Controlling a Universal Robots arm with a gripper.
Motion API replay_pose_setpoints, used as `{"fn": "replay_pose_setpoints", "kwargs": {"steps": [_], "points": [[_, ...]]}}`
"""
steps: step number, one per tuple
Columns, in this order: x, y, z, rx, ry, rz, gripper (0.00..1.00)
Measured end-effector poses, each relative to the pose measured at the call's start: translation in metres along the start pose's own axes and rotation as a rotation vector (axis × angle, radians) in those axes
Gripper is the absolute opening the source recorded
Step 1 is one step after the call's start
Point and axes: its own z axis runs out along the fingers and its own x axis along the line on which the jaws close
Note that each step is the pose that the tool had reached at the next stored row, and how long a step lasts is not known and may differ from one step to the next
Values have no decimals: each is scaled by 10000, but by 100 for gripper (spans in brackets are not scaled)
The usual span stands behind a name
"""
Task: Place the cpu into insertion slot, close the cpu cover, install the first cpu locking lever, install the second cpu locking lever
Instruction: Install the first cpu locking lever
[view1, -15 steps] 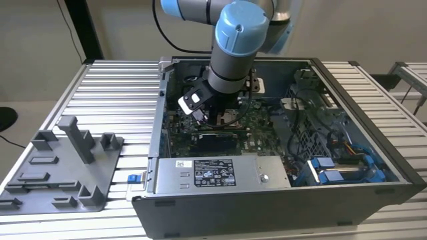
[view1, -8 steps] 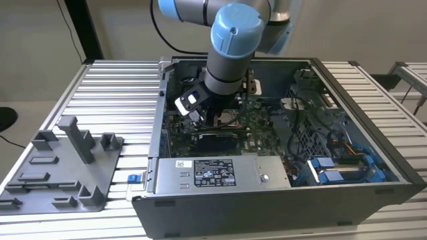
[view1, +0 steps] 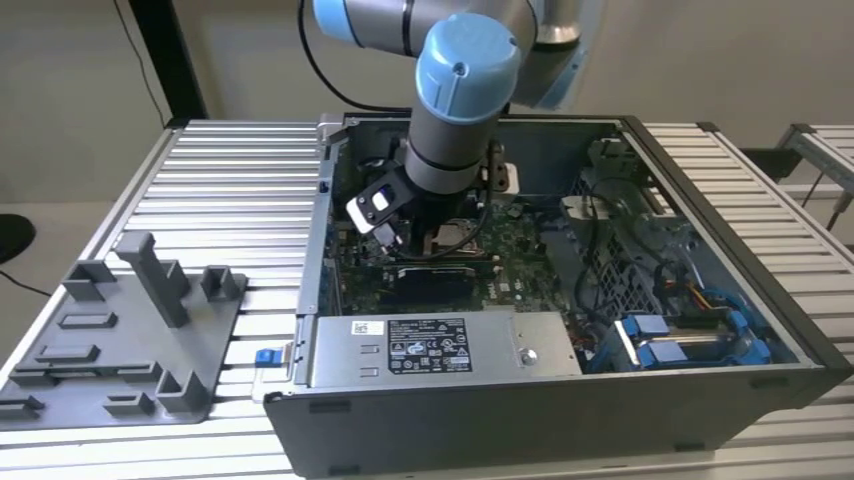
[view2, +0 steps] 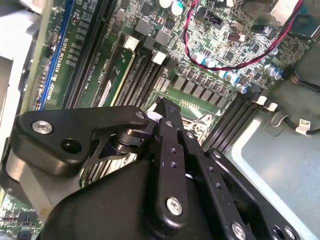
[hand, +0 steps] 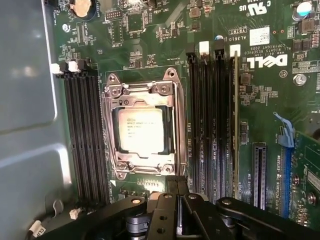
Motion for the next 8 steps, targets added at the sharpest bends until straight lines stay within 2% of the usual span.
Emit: {"fn": "replay_pose_setpoints", "kwargs": {"steps": [6, 8], "points": [[0, -13, 21, -42, 81, 143, 0], [-1, -14, 24, -48, 91, 169, 0]]}}
